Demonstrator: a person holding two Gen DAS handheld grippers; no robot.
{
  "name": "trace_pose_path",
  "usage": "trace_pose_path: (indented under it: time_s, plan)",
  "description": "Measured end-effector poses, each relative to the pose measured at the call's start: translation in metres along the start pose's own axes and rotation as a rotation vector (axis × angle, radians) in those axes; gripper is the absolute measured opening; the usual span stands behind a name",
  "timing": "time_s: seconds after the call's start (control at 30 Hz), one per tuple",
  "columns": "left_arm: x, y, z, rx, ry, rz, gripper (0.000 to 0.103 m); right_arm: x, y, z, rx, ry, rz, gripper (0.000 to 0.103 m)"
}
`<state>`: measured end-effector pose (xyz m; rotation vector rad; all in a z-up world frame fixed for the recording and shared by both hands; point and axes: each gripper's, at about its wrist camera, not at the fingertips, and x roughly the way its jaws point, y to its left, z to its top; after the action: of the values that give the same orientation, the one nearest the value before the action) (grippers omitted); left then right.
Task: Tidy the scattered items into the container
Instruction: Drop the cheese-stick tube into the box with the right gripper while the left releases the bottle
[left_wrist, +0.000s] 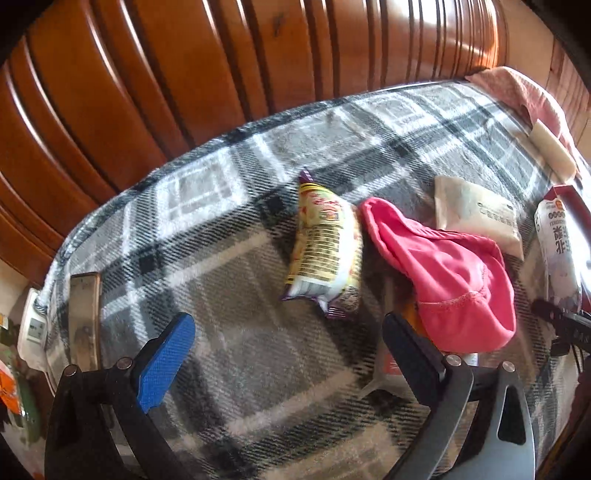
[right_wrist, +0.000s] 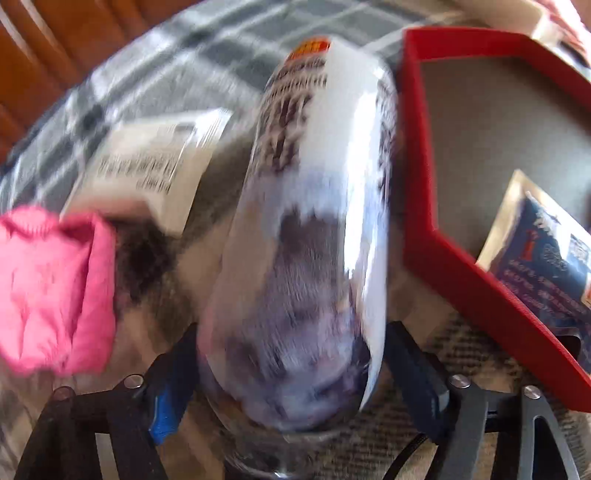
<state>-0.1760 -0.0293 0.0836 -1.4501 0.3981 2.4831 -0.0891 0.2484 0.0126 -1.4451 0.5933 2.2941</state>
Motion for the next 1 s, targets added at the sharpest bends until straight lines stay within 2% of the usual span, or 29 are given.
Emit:
trace_pose_path:
  time_s: [0.03,0.1,0.17,0.23,0.27,0.4,0.5,0.57,0.7,0.8,0.87,0.9,0.93,1.0]
  plan:
    - [-0.001,-0.003,-0.001,0.001,0.0,-0.012,0.103,-0.002,-0.001,0.001,0.008,-0.03,0.013,0.066]
    - [-0.003,-0.009,-0.002,0.009,-0.002,-0.025,0.103,0.0,-0.001,0.006,0.012,-0.023,0.016,0.064]
    - [-0.003,-0.014,-0.002,0.027,-0.003,-0.012,0.103,-0.007,-0.001,0.008,0.019,-0.027,0.06,0.064]
    - [-0.002,-0.016,-0.002,0.045,-0.003,0.01,0.103,-0.027,-0.003,0.008,0.033,-0.063,0.102,0.064]
    - [-0.002,-0.016,-0.001,0.046,-0.004,0.015,0.103,-0.039,-0.003,0.009,0.025,-0.092,0.09,0.064]
    - [0.002,-0.008,0.002,0.007,0.004,-0.033,0.103,-0.083,-0.01,0.016,0.008,-0.222,-0.04,0.064]
    - [0.008,0.002,0.004,-0.046,0.027,-0.069,0.103,-0.083,-0.032,0.032,0.03,-0.245,-0.227,0.064]
    - [0.009,0.005,0.004,-0.05,0.024,-0.052,0.103,-0.073,-0.053,0.042,0.049,-0.224,-0.322,0.064]
    - [-0.002,0.005,0.0,-0.028,-0.024,0.021,0.103,-0.052,-0.077,0.054,0.065,-0.155,-0.334,0.064]
    - [0.001,0.011,-0.001,-0.051,-0.008,-0.009,0.103,-0.043,-0.083,0.056,0.073,-0.119,-0.351,0.065]
    - [0.004,0.015,-0.001,-0.069,0.005,-0.013,0.103,-0.042,-0.081,0.056,0.097,-0.121,-0.376,0.073]
    - [0.006,0.017,-0.001,-0.076,0.01,-0.011,0.103,-0.042,-0.078,0.056,0.108,-0.138,-0.428,0.089]
    - [0.008,0.018,-0.001,-0.083,0.014,-0.01,0.103,-0.043,-0.072,0.055,0.106,-0.165,-0.48,0.098]
    - [0.01,0.02,-0.001,-0.091,0.019,-0.015,0.103,-0.055,-0.057,0.051,0.064,-0.248,-0.58,0.099]
